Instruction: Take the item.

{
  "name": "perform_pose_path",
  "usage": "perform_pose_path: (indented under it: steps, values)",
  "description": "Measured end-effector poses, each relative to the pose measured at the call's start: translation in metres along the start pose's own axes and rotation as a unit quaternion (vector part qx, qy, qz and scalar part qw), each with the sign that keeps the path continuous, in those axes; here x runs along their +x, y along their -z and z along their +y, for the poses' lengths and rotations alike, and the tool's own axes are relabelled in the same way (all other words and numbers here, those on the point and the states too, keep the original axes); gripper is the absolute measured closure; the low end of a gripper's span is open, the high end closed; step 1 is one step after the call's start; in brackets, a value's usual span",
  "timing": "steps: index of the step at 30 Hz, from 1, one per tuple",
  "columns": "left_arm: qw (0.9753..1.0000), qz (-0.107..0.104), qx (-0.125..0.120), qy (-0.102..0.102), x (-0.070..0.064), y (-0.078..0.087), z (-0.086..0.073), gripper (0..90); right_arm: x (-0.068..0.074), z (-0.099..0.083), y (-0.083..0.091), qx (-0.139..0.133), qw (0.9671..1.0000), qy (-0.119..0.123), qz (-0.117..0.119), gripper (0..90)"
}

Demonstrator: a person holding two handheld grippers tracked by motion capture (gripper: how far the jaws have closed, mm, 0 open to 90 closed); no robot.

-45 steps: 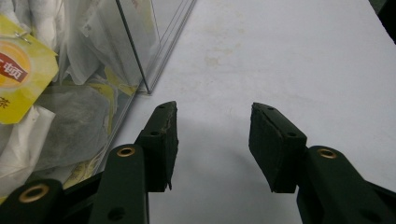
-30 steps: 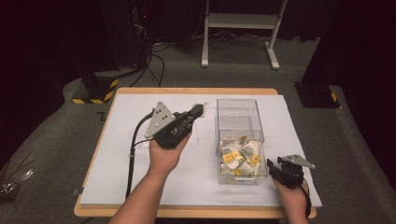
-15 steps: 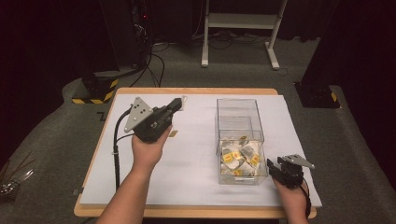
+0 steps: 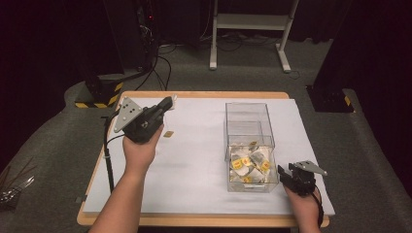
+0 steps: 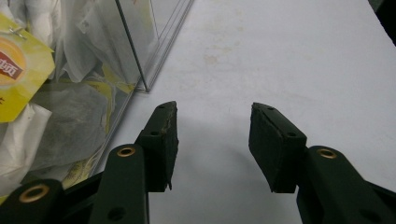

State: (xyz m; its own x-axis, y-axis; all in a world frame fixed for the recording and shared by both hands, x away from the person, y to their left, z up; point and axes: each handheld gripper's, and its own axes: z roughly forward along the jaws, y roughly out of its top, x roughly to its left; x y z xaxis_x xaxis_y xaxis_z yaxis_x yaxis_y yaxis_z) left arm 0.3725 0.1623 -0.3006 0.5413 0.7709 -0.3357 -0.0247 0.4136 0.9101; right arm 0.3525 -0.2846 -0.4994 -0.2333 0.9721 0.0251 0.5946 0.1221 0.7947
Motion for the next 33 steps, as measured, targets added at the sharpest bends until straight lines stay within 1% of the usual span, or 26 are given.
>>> perform_pose_path:
  steps: [6,11,19,23,24,33]
  values:
    - [0.9999,0.013,-0.003,-0.003,0.011,0.004,0.004,90.0,0.0,0.0,0.0,0.0,1.0,0.0,0.0,52.3]
    - [0.9997,0.021,-0.004,-0.008,0.017,0.008,0.007,90.0,0.0,0.0,0.0,0.0,1.0,0.0,-0.001,52.3]
    - [0.9994,0.03,-0.015,-0.004,0.024,0.014,0.014,90.0,0.001,0.0,0.0,0.001,1.0,0.0,-0.002,52.3]
    - [0.9992,0.034,-0.018,-0.007,0.028,0.018,0.017,90.0,0.001,0.0,0.0,0.001,1.0,0.003,-0.003,52.3]
    - [0.9992,0.035,-0.021,-0.004,0.029,0.019,0.017,90.0,0.001,0.0,0.0,0.001,1.0,0.003,-0.003,52.3]
    - [0.9986,0.045,-0.026,-0.005,0.037,0.025,0.022,90.0,0.001,0.0,0.0,0.001,1.0,0.003,-0.004,52.4]
